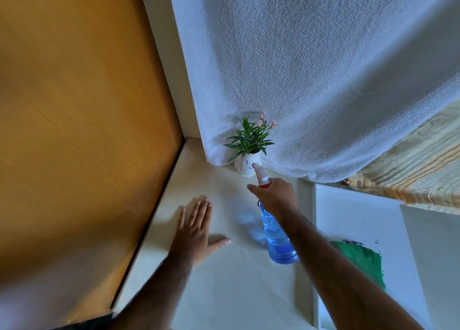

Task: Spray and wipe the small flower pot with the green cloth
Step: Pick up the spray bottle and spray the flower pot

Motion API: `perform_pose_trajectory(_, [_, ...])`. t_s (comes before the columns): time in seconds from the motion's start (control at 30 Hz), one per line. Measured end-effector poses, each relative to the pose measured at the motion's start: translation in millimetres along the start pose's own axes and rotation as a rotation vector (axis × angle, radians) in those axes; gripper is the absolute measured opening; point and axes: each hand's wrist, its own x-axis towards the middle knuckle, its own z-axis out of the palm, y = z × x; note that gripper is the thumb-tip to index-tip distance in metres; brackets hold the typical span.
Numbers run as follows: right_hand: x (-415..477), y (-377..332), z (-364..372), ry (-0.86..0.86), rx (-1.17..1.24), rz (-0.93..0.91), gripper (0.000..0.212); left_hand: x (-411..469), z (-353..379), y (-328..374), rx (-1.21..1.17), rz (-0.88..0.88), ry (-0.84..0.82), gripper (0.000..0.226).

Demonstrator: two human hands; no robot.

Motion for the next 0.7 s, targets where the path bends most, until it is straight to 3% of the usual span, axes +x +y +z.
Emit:
perform_pose_trajectory(0.3, [0,3,1,-0.01,0.001,-0.04,0.029,0,-5,1,-0.007,-0.02,-0.044,0.115])
perform_pose_trajectory(0.47, [-13,15,-8,0.01,0.217,-0.062,0.016,-1,-7,2,-0.026,-0.022,-0.035,0.115])
perform_pose_trajectory(0.7, [-23,37,-59,0.369,0.6,-0.197,0.012,-1,-7,4,-0.015,-0.034,-0.053,0.12])
